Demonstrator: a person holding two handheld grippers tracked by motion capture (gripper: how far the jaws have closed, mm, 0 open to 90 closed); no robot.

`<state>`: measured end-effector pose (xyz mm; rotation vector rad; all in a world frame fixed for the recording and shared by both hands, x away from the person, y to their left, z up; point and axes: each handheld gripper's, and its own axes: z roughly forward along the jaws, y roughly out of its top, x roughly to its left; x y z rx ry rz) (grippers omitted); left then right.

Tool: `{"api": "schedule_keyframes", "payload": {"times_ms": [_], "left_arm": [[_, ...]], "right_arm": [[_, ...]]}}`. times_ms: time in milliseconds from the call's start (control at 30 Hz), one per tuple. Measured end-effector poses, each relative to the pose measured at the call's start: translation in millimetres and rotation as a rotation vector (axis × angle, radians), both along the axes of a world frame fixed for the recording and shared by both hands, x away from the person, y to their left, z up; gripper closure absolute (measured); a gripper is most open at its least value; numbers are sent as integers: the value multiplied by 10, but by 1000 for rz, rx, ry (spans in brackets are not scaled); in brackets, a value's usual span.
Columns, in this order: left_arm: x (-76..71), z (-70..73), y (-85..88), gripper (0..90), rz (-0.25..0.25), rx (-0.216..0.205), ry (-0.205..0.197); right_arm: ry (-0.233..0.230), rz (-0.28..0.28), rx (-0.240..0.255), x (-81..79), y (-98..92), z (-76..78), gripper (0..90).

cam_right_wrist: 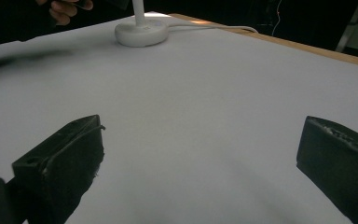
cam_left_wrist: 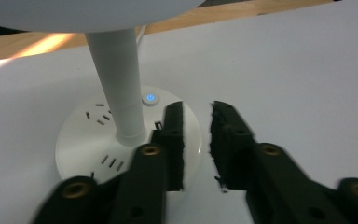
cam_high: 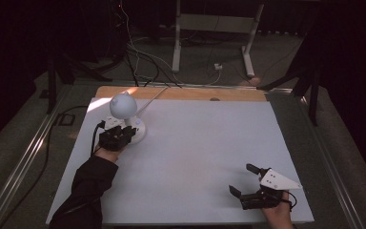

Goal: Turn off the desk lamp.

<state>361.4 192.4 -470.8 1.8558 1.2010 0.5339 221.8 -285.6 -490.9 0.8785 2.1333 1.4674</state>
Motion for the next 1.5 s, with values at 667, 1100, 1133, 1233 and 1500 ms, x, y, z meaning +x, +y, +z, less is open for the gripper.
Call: {"api": "schedule_keyframes", "payload": {"times_ms": [667,1100,1133,1233,1500], "left_arm": [[-138,143,40,85,-80,-101,62],[-354,133,94,5,-83,-52,79],[-373,127,99,5,-85,-54,79],[-430,102,108,5,-92,-41,82],[-564,6,117,5,-106,-19,92]], "right_arm": [[-1,-3,4,1,-6,3,0],[0,-1,6,0,-3,4,0],[-1,-1,6,3,-4,2,0],[-2,-1,6,2,0,7,0],[-2,0,4,0,3,6,0]]}}
